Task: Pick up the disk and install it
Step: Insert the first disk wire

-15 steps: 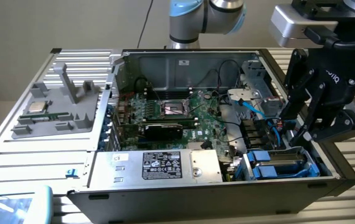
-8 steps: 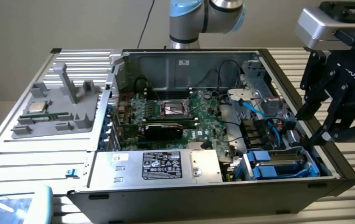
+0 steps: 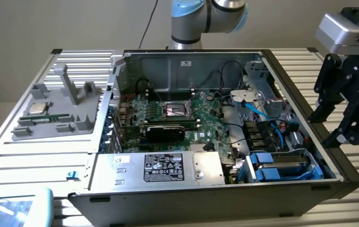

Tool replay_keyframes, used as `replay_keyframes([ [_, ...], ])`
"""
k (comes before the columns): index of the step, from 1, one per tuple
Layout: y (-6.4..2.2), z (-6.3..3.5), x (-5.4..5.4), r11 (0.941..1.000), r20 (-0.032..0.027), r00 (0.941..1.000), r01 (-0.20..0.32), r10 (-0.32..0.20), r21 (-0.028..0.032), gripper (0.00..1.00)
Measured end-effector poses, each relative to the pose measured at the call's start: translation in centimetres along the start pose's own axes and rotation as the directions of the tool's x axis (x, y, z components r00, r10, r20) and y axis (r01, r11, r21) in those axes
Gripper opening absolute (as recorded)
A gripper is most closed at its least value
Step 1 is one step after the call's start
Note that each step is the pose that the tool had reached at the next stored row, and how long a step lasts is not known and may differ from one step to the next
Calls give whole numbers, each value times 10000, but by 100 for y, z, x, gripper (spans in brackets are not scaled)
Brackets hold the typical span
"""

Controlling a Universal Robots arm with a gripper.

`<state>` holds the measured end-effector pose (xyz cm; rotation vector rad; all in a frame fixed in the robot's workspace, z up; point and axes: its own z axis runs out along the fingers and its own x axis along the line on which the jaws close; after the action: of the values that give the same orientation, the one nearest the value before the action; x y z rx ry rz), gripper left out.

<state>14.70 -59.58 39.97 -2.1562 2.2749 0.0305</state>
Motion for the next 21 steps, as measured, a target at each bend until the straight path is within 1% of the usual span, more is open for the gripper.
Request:
replay_keyframes([
  [1,-12,16,-13,10000,0,10000,0,0,-16,52],
  [3,-68,49,-41,10000,-1,10000,-1,1,-55,52],
  [5,-102,84,-92,10000,-5,10000,-1,1,-67,52],
  [8,-107,139,-171,10000,3,10000,-2,2,-80,52],
  [9,-111,157,-185,10000,16,10000,-1,1,-84,52],
  [10,-115,169,-187,10000,33,10000,-3,3,-100,52],
  [11,-118,178,-187,9999,44,10000,-8,8,-129,52],
  [13,-117,204,-203,9999,44,10000,-32,33,-170,52],
  [14,-117,221,-209,9998,47,10000,-49,50,-181,52],
  [21,-113,323,-320,9998,42,9999,-108,109,-184,52],
])
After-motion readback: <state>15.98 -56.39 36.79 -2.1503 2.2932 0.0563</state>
